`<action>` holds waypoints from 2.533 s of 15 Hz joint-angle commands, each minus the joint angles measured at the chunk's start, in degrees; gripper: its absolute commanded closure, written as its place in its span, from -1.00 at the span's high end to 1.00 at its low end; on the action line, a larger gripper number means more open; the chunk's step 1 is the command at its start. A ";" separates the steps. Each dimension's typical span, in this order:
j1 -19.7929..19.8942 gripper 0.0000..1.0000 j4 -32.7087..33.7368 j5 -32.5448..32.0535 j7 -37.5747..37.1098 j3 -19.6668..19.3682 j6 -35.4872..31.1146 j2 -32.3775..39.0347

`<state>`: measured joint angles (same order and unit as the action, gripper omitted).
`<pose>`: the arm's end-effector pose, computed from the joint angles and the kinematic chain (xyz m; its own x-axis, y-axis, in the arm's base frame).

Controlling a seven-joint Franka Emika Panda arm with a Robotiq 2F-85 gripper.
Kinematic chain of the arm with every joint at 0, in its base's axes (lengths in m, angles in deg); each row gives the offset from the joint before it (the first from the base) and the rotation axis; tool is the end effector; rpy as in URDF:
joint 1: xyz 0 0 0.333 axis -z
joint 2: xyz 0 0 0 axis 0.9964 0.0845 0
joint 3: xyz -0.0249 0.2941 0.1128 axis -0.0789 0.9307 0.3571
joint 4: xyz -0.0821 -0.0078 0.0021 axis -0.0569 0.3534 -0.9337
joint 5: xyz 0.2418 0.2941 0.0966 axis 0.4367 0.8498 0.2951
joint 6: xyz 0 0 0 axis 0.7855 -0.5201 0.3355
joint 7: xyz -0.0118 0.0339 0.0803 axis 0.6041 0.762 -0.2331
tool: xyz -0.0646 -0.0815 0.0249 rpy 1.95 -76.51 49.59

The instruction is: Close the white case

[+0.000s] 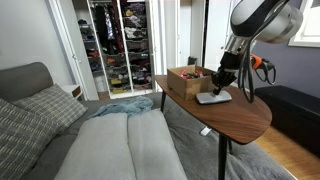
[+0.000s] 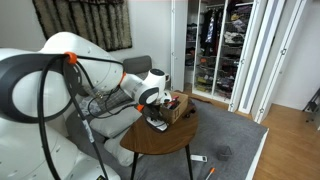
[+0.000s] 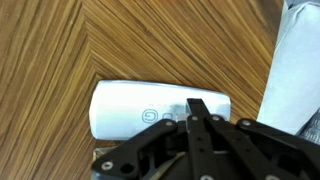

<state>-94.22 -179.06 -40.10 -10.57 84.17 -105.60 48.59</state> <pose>0.4236 0.0376 0.3957 0.9822 0.0332 0.1851 0.0756 -0.9709 -0.2273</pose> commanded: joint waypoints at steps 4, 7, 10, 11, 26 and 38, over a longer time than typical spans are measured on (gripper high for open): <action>2.39 -1.00 -0.13 -2.26 -3.73 2.76 3.09 -1.57; 3.42 -1.00 -0.42 -4.86 -5.66 3.94 3.56 -3.65; 4.31 -1.00 -0.59 -7.98 -7.64 5.13 4.92 -6.99; 4.59 -0.97 -0.52 -8.89 -8.24 5.47 5.81 -8.15; 4.71 1.00 6.63 -10.26 -12.88 9.43 30.19 -22.71; 4.25 1.00 7.19 -10.82 -15.09 9.95 32.41 -25.56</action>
